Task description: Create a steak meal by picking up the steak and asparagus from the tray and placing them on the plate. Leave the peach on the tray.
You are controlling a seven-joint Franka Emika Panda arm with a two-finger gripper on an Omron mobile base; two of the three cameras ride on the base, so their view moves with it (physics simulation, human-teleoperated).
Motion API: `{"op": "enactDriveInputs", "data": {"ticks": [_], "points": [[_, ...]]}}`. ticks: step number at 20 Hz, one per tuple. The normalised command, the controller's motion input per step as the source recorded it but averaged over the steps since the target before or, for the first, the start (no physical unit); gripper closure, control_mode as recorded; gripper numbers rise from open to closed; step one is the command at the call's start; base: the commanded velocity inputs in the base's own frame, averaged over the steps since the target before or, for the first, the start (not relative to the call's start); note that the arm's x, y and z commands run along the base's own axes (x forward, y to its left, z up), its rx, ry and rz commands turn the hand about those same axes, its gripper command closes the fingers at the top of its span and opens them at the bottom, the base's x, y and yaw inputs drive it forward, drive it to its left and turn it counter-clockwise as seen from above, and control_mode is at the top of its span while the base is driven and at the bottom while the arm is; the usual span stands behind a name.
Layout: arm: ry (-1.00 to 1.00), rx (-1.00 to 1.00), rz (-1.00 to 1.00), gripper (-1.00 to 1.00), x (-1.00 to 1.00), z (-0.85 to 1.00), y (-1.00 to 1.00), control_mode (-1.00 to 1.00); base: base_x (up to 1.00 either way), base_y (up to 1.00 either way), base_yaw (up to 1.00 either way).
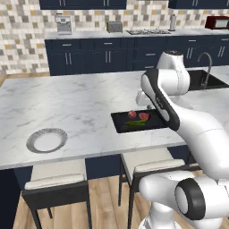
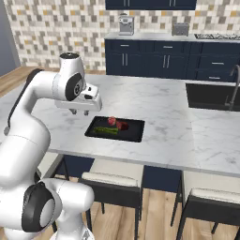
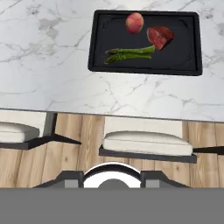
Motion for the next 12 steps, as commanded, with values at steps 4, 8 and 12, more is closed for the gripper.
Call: {"op": "enactDriveInputs", "data": {"ticks": [4, 8, 12], "points": [[0.0, 0.0, 0.0, -1.0, 0.16, -0.06, 0.0, -1.0, 0.0, 0.0, 0.0], [0.0, 0.04, 0.03, -1.0, 0.42, -0.31, -0.34, -1.0, 0.0, 0.0, 0.0], [0.0, 0.03, 0.04, -1.0, 0.2, -0.37, -0.26, -1.0, 0.0, 0.0, 0.0]]}}
